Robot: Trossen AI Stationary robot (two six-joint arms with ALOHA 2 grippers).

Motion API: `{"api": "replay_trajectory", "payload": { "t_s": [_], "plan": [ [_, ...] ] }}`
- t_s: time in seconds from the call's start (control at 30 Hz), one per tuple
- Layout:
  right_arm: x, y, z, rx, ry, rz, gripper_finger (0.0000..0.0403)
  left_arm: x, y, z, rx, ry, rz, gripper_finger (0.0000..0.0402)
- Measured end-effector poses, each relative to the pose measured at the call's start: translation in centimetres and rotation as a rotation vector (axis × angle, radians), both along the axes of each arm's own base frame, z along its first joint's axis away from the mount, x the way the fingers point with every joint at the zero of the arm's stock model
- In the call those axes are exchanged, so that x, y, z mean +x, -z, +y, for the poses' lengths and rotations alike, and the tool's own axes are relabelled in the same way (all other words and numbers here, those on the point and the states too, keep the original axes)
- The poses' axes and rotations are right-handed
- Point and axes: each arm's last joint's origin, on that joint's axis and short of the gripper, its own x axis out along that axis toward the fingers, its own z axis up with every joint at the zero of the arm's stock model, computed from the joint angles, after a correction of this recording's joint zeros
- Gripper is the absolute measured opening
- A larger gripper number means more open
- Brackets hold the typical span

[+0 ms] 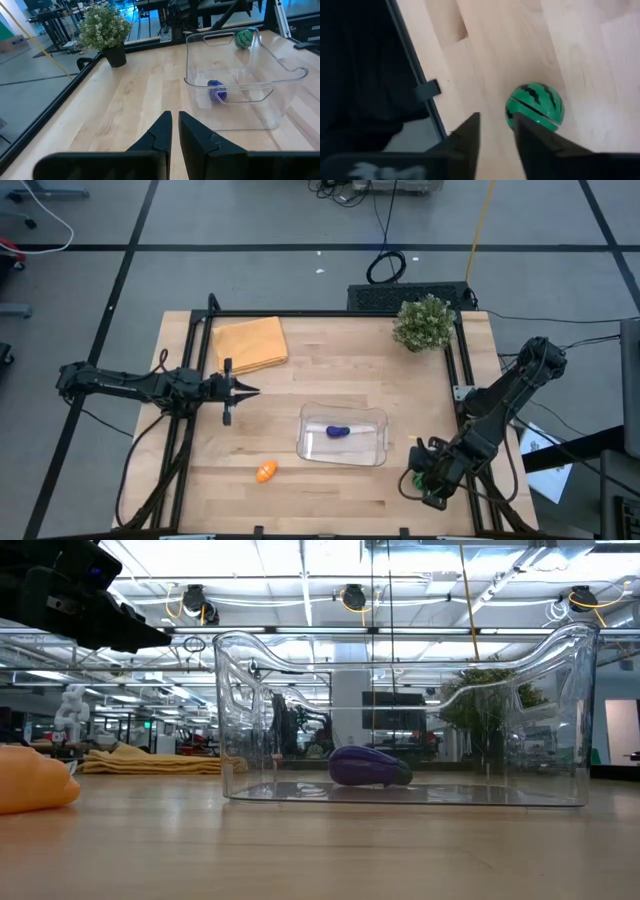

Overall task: Pick and placing Produce into tupperware
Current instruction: Put the green watermelon into the transparent bin

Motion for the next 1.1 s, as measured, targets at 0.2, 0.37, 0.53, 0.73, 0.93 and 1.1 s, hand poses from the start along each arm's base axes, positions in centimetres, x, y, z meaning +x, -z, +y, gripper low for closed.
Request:
{"api": "replay_trajectory", "payload": {
  "t_s": [0.2,0.37,0.53,0.73,0.93,1.1],
  "plan": [
    [0.1,0.1,-0.1,-0.084,-0.192,-0.092,0.0216,0.0,0.0,0.0,-0.003,-0.001,0.0,0.0037],
    [0.1,0.1,-0.1,-0.123,-0.318,-0.131,0.0259,0.0,0.0,0.0,-0.01,-0.002,-0.001,0.0037],
    [0.0,0.1,-0.1,-0.134,-0.421,-0.144,0.0269,0.0,0.0,0.0,-0.023,-0.016,-0.002,0.0037],
    [-0.1,0.2,-0.3,-0.176,-0.594,-0.176,0.0269,0.0,0.1,0.1,-0.022,-0.031,0.007,0.0037],
    [-0.3,0.5,-0.5,-0.227,-0.714,-0.172,0.027,-0.1,0.4,0.2,-0.009,-0.067,0.041,0.0037],
    [0.1,1.7,-0.1,-0.288,-0.804,-0.142,0.027,-0.1,0.4,0.2,-0.007,-0.078,0.041,0.0037]
  ]
}}
